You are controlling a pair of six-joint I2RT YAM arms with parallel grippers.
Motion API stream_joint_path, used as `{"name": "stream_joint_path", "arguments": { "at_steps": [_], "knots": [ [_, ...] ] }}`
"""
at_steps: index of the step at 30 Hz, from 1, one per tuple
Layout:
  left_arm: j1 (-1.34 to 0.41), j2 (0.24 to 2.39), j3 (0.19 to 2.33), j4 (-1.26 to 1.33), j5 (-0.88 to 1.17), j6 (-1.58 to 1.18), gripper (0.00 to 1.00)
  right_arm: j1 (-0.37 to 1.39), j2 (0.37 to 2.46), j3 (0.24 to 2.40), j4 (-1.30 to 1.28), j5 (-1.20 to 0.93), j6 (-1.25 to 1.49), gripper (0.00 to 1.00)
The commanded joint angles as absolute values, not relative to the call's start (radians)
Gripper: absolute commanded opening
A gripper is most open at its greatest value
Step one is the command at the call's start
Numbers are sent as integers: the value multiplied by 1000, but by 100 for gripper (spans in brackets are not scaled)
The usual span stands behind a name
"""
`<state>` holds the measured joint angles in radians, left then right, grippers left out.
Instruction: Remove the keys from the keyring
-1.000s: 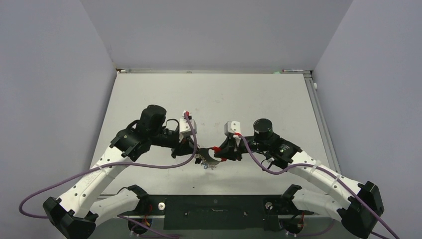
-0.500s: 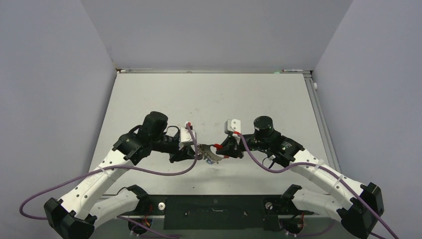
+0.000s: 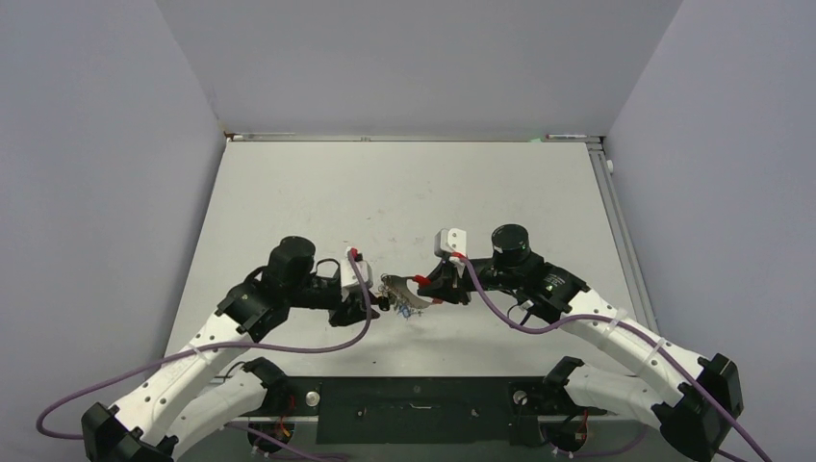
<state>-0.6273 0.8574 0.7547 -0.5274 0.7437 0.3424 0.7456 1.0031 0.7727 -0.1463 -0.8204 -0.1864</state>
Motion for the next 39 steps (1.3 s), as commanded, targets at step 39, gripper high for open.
{"name": "stream_joint_path", "arguments": {
  "at_steps": [39],
  "knots": [
    [-701,646,375,409,662,173,58,1055,816,712,124,-183,-894,5]
  ]
}}
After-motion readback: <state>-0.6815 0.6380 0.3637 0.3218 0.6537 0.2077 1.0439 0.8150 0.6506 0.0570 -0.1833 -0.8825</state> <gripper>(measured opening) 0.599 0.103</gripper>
